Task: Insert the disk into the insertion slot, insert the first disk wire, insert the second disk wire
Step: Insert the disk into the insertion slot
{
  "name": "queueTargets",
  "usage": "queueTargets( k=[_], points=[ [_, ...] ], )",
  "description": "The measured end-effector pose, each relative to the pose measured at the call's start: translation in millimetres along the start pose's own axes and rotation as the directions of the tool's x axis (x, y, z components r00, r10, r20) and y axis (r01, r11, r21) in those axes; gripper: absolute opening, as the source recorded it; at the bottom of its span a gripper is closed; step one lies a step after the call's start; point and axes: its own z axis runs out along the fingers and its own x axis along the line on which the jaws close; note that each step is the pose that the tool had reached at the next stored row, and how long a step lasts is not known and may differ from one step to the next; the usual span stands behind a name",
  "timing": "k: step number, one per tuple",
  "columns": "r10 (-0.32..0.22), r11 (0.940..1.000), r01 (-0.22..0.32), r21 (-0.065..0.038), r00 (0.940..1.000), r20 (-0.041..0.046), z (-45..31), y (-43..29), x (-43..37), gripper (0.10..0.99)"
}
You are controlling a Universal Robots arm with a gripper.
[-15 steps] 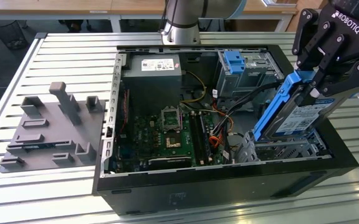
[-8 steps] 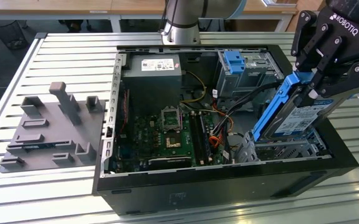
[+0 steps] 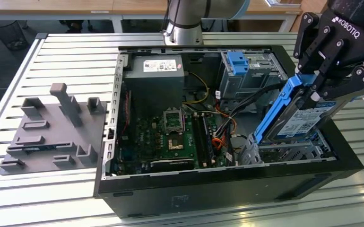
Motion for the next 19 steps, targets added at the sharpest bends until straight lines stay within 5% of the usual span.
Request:
queueTargets(
  k=[19],
  points=[
    [0.0, 1.0, 0.0, 0.0, 1.0, 0.0042, 15.5, -0.3, -0.2, 0.365]
  ],
)
